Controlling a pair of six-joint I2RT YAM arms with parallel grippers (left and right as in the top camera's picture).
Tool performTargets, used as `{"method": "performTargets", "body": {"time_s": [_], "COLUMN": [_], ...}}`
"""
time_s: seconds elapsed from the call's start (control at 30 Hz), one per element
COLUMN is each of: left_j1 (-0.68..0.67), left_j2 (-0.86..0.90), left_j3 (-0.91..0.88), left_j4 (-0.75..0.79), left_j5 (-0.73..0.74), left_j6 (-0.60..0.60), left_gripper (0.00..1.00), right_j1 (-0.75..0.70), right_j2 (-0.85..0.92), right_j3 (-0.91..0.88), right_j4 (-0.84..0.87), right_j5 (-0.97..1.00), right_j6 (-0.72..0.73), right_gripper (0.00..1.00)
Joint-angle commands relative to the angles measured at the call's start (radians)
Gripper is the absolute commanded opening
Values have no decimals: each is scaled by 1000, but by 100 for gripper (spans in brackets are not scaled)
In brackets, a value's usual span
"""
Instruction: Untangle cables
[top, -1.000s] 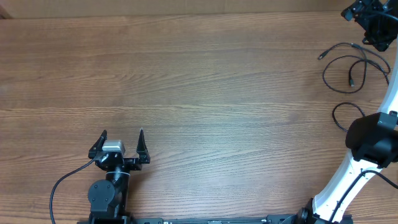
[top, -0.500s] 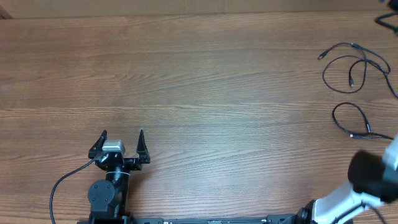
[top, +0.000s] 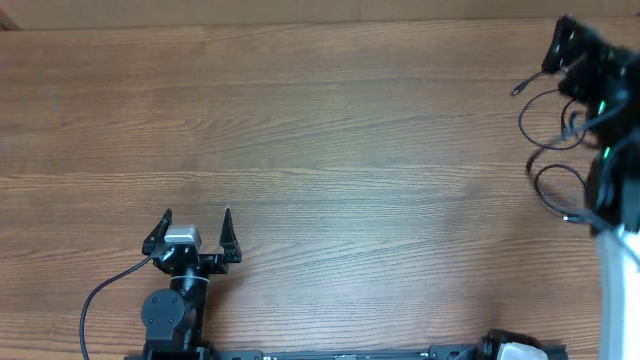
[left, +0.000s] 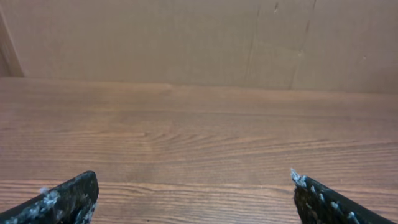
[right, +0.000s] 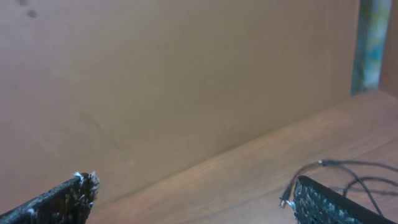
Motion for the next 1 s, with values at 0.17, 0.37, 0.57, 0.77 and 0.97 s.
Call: {"method": "performTargets", "body": {"time_s": [0.17,0.37,0.57,0.77,0.97], "left_j1": [11,11,11,11,11], "left_j2": [-9,-9,-9,-9,-9], "left_j3": [-3,-3,-3,-3,-3], "left_j4": [1,1,1,1,1], "left_j5": [-6,-6,-6,-6,-6], "left_j6": [18,18,18,18,18], "left_gripper": [100,100,100,99,99], "right_j1": [5,5,43,68,68], "right_j2": [-378,-510,-562,-588,-631], "right_j3": [-459,-722,-985,-1072,-1146], "right_j4": [346,665,1042,1059,1059], "right_j5": [8,-17,-52,-27,-18], "right_j6": [-5,-3,-3,-5,-4], "right_gripper": [100,100,100,100,100]}}
